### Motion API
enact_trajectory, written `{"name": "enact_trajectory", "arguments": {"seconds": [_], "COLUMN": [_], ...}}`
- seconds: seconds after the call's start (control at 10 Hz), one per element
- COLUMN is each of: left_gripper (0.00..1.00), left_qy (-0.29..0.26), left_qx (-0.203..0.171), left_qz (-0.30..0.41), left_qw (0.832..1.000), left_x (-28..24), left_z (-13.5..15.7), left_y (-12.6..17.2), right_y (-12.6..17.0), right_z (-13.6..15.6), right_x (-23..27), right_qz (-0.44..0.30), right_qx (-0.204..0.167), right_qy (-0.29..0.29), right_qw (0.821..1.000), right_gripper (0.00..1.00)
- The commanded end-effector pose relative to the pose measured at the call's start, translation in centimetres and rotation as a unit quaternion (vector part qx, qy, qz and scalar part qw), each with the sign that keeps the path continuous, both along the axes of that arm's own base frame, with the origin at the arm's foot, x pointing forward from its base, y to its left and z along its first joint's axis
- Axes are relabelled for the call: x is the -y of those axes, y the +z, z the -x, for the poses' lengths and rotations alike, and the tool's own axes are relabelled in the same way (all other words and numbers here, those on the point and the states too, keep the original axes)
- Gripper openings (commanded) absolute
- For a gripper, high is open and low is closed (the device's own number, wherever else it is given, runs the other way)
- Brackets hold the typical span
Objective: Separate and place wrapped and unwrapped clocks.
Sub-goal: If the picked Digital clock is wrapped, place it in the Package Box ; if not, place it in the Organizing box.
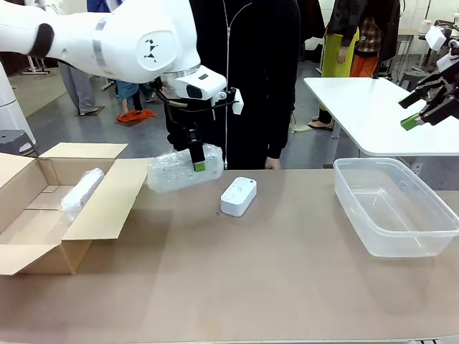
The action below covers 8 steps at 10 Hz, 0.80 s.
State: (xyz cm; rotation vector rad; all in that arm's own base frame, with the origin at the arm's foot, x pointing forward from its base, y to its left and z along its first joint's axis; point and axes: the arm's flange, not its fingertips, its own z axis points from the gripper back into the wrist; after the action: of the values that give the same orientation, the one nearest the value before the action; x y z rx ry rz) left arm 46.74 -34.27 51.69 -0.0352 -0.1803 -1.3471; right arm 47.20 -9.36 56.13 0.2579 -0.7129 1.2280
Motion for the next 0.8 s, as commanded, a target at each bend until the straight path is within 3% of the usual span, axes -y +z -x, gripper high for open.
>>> {"name": "enact_trajectory", "arguments": {"seconds": [0.0, 0.3, 0.7], "left_gripper": [0.56, 0.56, 0.56], "left_qy": [0.057, 0.144, 0.263], "left_qx": [0.014, 0.027, 0.029], "left_qz": [0.034, 0.064, 0.119], "left_qw": [0.998, 0.987, 0.957], "left_x": [-4.1, -9.8, -16.1], "left_z": [1.4, 1.4, 1.7], "left_y": [-0.1, -0.2, -1.2], "right_y": [-0.1, -0.1, -0.1], "right_z": [0.0, 0.0, 0.0], "right_x": [-0.1, -0.1, -0.1], "right_qz": [-0.008, -0.008, -0.008], "right_qx": [0.001, 0.001, 0.001], "right_qy": [0.004, 0.004, 0.004], "right_qw": [1.000, 1.000, 1.000], "right_gripper": [1.00, 1.00, 1.00]}}
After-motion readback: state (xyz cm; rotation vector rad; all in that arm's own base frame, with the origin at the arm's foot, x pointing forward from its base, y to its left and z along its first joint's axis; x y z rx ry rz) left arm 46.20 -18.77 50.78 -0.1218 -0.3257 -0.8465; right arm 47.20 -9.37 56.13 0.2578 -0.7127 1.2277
